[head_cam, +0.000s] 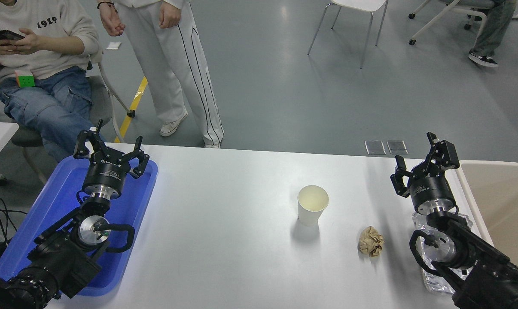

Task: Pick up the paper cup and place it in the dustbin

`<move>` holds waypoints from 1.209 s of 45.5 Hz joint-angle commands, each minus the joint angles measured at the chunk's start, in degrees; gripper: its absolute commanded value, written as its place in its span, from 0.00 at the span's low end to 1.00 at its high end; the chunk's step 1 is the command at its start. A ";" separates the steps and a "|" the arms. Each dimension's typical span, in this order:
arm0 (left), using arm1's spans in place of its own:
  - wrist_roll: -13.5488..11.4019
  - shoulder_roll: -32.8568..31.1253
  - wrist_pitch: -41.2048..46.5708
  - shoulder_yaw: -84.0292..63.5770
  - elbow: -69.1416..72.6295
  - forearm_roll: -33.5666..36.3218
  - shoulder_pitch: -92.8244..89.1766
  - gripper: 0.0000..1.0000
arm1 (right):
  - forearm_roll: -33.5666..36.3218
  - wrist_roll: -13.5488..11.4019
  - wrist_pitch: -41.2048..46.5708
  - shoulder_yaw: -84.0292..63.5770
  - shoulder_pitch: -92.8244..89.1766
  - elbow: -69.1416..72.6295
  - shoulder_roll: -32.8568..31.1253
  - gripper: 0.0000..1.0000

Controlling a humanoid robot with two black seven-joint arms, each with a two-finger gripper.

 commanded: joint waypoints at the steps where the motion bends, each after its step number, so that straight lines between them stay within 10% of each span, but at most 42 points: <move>1: 0.04 0.01 0.00 0.06 0.00 0.03 -0.01 1.00 | -0.03 0.00 0.01 0.00 0.07 -0.07 0.07 1.00; 55: 0.05 0.01 0.00 -0.03 0.00 0.03 -0.01 1.00 | 0.05 -0.09 -0.87 -0.35 1.21 0.11 -0.54 1.00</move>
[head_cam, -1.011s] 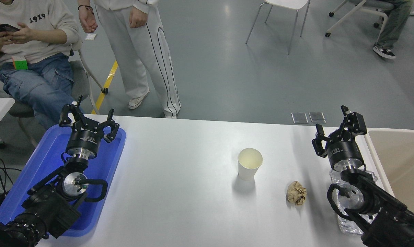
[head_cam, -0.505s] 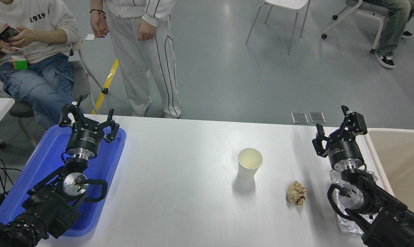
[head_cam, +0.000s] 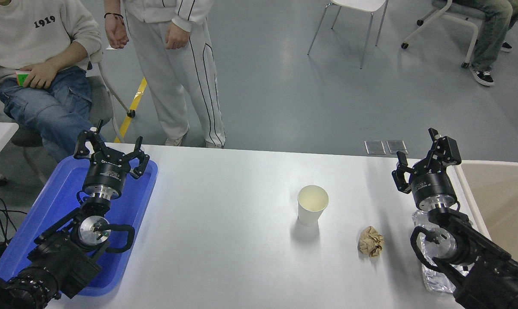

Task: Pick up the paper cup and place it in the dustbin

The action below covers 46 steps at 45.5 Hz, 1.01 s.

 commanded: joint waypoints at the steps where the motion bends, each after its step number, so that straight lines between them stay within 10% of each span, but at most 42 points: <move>1: 0.00 0.03 0.00 -0.01 0.00 -0.01 -0.06 1.00 | 0.08 -0.09 -0.67 -0.25 0.40 0.08 -0.06 1.00; 46: 0.00 -0.06 0.00 0.08 0.00 -0.01 -0.06 1.00 | 13.09 -0.88 -2.17 -61.48 26.32 4.12 -19.04 1.00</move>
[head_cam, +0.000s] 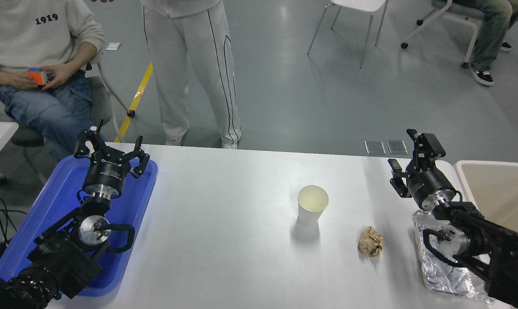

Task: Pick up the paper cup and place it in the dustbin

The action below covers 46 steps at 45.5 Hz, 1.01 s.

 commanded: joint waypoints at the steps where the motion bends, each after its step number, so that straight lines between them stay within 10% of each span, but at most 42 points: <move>1: 0.00 0.05 0.00 -0.05 0.00 0.00 0.00 1.00 | 1.23 0.00 0.36 -23.29 11.49 0.67 -5.49 1.00; 23: 0.00 -0.03 0.00 -0.05 0.00 0.00 0.00 1.00 | 0.00 0.00 14.58 -67.07 42.96 11.39 -12.88 1.00; 46: 0.00 0.05 0.00 -0.05 0.00 0.00 0.00 1.00 | -15.20 -0.61 31.65 -91.44 66.25 16.13 5.05 1.00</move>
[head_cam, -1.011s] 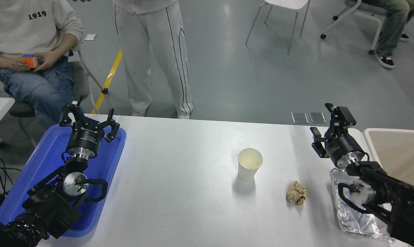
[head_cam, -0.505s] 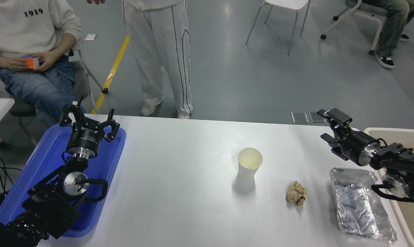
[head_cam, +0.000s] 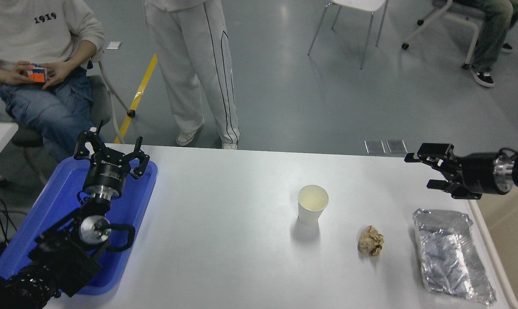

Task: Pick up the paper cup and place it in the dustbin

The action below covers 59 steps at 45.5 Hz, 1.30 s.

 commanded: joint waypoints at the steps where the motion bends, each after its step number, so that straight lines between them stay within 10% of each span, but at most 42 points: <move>1: 0.00 0.05 0.03 -0.03 0.00 -0.01 0.00 1.00 | -8.55 -1.00 5.93 -7.51 11.94 4.79 7.84 1.00; 17: 0.00 0.05 0.03 -0.03 0.00 -0.01 0.00 1.00 | -14.18 -12.43 19.55 -6.55 28.82 10.86 17.51 1.00; 32: 0.00 0.05 0.03 -0.03 0.00 -0.01 0.00 1.00 | -14.27 -14.45 20.00 -2.59 38.58 12.70 22.69 1.00; 44: 0.00 0.05 0.03 -0.03 0.09 -0.01 0.00 1.00 | -15.32 -27.37 20.00 -0.48 39.20 12.88 24.98 1.00; 59: 0.00 0.05 0.03 -0.03 0.09 -0.01 0.00 1.00 | -14.09 -27.81 20.00 8.04 39.90 13.67 25.07 1.00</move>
